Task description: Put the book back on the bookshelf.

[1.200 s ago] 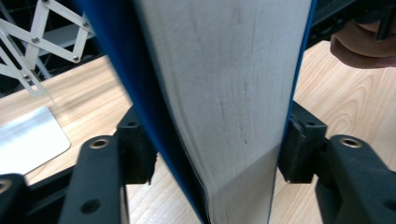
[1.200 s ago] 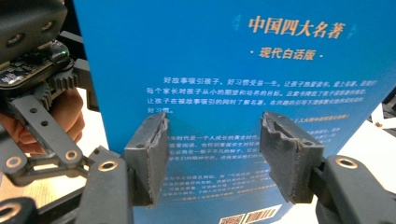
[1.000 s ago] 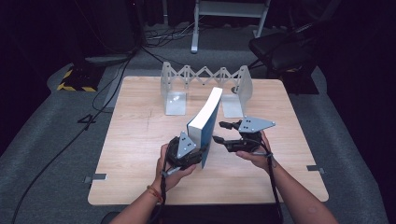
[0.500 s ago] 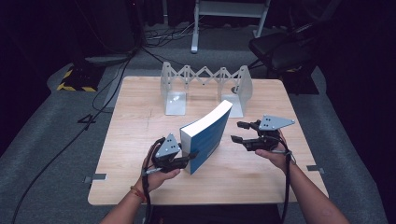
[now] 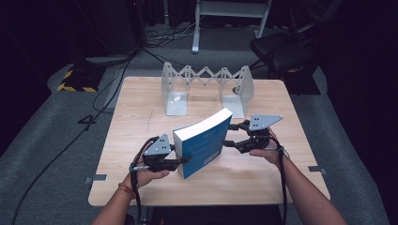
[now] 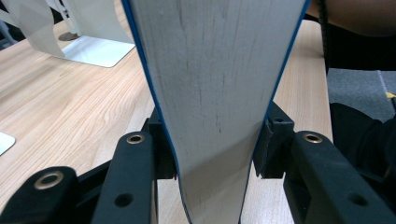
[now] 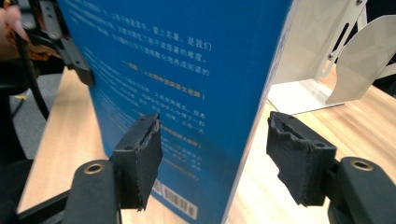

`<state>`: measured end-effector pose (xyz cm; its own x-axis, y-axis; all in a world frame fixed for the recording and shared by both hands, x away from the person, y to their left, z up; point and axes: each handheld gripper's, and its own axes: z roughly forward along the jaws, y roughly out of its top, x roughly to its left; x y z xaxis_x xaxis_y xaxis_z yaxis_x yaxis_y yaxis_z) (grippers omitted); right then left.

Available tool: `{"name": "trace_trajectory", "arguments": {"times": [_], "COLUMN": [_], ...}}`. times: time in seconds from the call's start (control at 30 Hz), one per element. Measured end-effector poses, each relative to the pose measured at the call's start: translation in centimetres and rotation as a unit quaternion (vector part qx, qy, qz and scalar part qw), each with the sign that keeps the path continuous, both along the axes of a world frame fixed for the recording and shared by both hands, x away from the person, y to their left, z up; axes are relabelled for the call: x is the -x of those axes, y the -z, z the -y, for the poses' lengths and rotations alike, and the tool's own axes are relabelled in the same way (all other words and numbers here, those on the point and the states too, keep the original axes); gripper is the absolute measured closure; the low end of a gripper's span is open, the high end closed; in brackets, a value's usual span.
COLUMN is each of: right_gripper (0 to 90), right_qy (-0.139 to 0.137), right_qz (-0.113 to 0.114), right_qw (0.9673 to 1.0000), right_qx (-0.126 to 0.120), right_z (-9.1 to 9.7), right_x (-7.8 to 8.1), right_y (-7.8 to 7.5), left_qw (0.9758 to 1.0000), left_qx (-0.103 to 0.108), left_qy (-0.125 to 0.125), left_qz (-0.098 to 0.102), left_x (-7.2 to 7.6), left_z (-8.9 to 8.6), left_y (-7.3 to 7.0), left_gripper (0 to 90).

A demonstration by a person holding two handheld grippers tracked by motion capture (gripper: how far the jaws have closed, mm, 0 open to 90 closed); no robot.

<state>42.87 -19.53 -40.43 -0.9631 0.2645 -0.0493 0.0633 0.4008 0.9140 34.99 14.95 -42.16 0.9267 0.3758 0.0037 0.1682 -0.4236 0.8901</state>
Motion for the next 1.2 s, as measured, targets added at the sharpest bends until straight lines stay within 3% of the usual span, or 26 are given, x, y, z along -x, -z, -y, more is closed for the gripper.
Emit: {"name": "trace_trajectory", "arguments": {"times": [0.07, 0.3, 0.43, 0.53, 0.63, 0.7, 0.77, 0.87, 0.93, 1.07, 1.2], "right_gripper": [36.0, 31.9, 32.2, 34.8, 36.8, 38.6, 41.1, 46.4, 49.9, 56.9, 61.9], "right_qy": [0.005, -0.034, -0.029, -0.025, -0.026, -0.028, -0.028, -0.035, -0.037, -0.021, -0.011], "right_qz": [-0.004, -0.028, -0.027, -0.024, -0.025, -0.025, -0.024, -0.017, -0.013, -0.011, -0.006], "right_qw": [1.0, 0.999, 0.9992, 0.9994, 0.9993, 0.9993, 0.9993, 0.9991, 0.999, 0.9996, 0.9999], "right_qx": [-0.002, -0.001, -0.002, -0.002, -0.003, -0.001, 0.003, 0.015, 0.019, 0.016, 0.012], "right_z": [-0.2, -1.4, -1.8, -1.6, -1.4, -1.1, -0.8, -0.1, 0.5, 1.4, 2.3], "right_x": [-0.5, -1.3, -1.3, -1.1, -0.9, -0.8, -0.6, -0.1, 0.2, 1.0, 2.0], "right_y": [0.3, 0.8, 1.0, 1.0, 1.0, 0.9, 0.8, 0.5, 0.3, 0.4, 0.4], "left_qw": [1.0, 0.9999, 0.9991, 0.9968, 0.995, 0.9954, 0.997, 0.9984, 0.9983, 0.997, 0.9966], "left_qx": [-0.002, -0.005, -0.003, -0.026, -0.031, -0.032, -0.012, -0.008, -0.005, 0.028, 0.032], "left_qy": [0.003, 0.003, -0.035, -0.065, -0.083, -0.081, -0.074, -0.055, -0.058, -0.071, -0.074], "left_qz": [-0.001, 0.009, 0.023, 0.04, 0.046, 0.04, 0.017, 0.007, 0.006, -0.012, -0.016], "left_x": [0.0, 0.0, 0.7, 1.6, 2.3, 2.2, 1.8, 0.9, 0.2, -1.2, -3.0], "left_z": [0.1, 0.0, 0.2, 0.7, 1.1, 1.1, 0.9, 0.8, 0.9, 1.3, 2.1], "left_y": [0.0, 0.0, 0.7, 1.9, 2.3, 2.2, 2.2, 2.1, 2.0, 2.3, 2.2], "left_gripper": [59.2, 58.4, 55.1, 52.2, 53.2, 54.6, 57.6, 57.8, 55.6, 52.3, 47.4]}}
